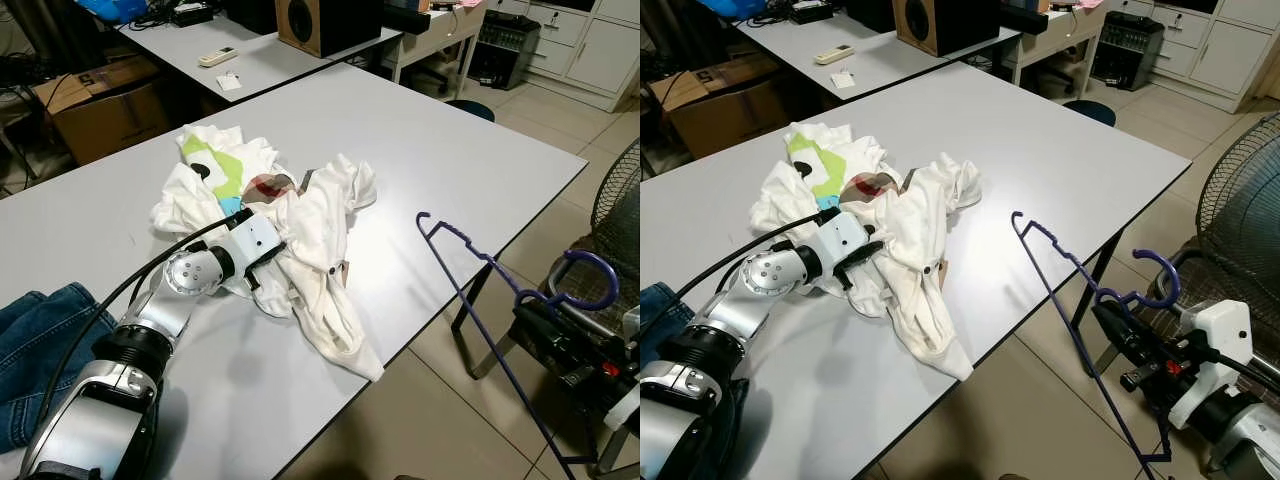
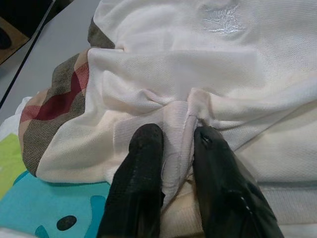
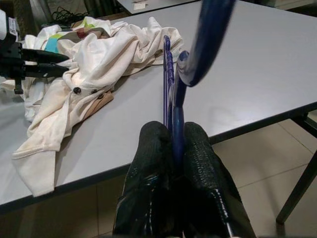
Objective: Hang hanger
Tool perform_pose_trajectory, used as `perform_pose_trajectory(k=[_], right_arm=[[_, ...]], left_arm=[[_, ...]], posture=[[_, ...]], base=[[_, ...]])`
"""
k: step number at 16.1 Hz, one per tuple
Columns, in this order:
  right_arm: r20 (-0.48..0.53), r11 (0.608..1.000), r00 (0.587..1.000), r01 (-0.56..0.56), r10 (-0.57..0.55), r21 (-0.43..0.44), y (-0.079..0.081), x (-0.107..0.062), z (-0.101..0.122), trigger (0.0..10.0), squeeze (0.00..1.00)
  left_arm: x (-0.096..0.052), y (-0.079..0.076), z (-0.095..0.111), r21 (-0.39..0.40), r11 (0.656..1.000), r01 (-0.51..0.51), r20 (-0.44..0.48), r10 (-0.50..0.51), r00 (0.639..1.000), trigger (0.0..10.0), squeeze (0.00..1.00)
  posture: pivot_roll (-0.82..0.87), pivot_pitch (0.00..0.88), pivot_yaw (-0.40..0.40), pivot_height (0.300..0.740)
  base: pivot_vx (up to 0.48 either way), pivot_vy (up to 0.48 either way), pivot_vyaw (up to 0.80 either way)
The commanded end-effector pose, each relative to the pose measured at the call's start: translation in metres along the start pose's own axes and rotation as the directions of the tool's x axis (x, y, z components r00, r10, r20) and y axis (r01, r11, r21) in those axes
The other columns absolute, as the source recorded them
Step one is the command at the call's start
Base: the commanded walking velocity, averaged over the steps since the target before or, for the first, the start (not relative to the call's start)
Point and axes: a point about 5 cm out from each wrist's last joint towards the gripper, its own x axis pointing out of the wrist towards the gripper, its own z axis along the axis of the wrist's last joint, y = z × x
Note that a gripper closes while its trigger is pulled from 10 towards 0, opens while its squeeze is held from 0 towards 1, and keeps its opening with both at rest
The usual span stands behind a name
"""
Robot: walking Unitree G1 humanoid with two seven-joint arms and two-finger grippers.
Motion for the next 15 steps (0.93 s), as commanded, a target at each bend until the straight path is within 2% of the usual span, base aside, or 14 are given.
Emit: perform_pose_trajectory(k=[1, 3, 5, 7, 8, 9, 10, 12, 13, 15], right_arm=[[0.009, 0.999, 1.0, -0.019, 0.02, -0.026, 0.002, 0.001, 0.005, 10.0, 0.0], [0.01, 0.999, 1.0, -0.024, 0.025, -0.026, 0.004, 0.001, 0.005, 10.0, 0.0], [0.037, 0.998, 0.998, -0.057, 0.058, -0.021, 0.006, 0.002, 0.01, 10.0, 0.0], [0.096, 0.984, 0.98, -0.176, 0.173, 0.021, 0.019, 0.004, 0.022, 10.0, 0.0], [0.1, 0.966, 0.963, -0.256, 0.252, 0.028, 0.028, 0.006, 0.025, 10.0, 0.0], [0.098, 0.96, 0.956, -0.279, 0.275, 0.031, 0.031, 0.007, 0.025, 10.0, 0.0], [0.09, 0.941, 0.939, -0.337, 0.333, 0.033, 0.041, 0.014, 0.024, 10.0, 0.0], [0.092, 0.939, 0.937, -0.341, 0.336, 0.037, 0.045, 0.022, 0.022, 10.0, 0.0], [0.082, 0.938, 0.937, -0.344, 0.339, 0.048, 0.051, 0.03, 0.017, 10.0, 0.0], [0.071, 0.938, 0.939, -0.342, 0.337, 0.063, 0.055, 0.037, 0.013, 10.0, 0.0]], left_arm=[[0.003, 0.0, 0.002, 0.027, 1.0, 0.016, -0.007, -0.016, 1.0, 0.0, 0.0], [0.003, 0.0, 0.003, 0.023, 1.0, 0.01, -0.006, -0.01, 1.0, 0.0, 0.0], [0.007, 0.003, 0.011, -0.017, 1.0, -0.014, 0.025, 0.014, 1.0, 0.0, 0.0], [0.016, 0.011, 0.029, -0.095, 0.995, -0.043, 0.082, 0.051, 0.995, 0.0, 0.0], [0.021, 0.016, 0.041, -0.088, 0.995, -0.052, 0.105, 0.061, 0.993, 0.0, 0.0], [0.024, 0.019, 0.046, -0.09, 0.994, -0.055, 0.118, 0.066, 0.991, 0.0, 0.0], [0.03, 0.034, 0.073, -0.102, 0.989, -0.105, 0.176, 0.122, 0.977, 0.0, 0.0], [0.03, 0.05, 0.095, -0.135, 0.981, -0.142, 0.234, 0.17, 0.957, 0.0, 0.0], [0.026, 0.066, 0.111, -0.157, 0.971, -0.181, 0.282, 0.219, 0.934, 0.0, 0.0], [0.019, 0.078, 0.118, -0.168, 0.965, -0.199, 0.311, 0.244, 0.918, 0.0, 0.0]], posture=[[-0.19, 0.0, 0.067, 0.74], [-0.19, 0.0, 0.067, 0.74], [-0.18, 0.0, 0.064, 0.74], [-0.18, 0.0, 0.066, 0.74], [-0.17, 0.0, 0.066, 0.74], [-0.17, 0.0, 0.067, 0.74], [-0.17, 0.0, 0.071, 0.74], [-0.17, 0.0, 0.076, 0.74], [-0.16, 0.0, 0.082, 0.74], [-0.14, 0.0, 0.08, 0.74]], base=[[0.0, 0.0, 0.0], [0.0, 0.0, 0.0], [0.0, 0.0, 0.0], [0.0, 0.0, 0.0], [0.0, 0.0, 0.0], [0.0, 0.0, 0.0], [0.0, 0.0, 0.0], [0.0, 0.0, 0.0], [0.0, 0.0, 0.0], [0.0, 0.0, 0.0]])
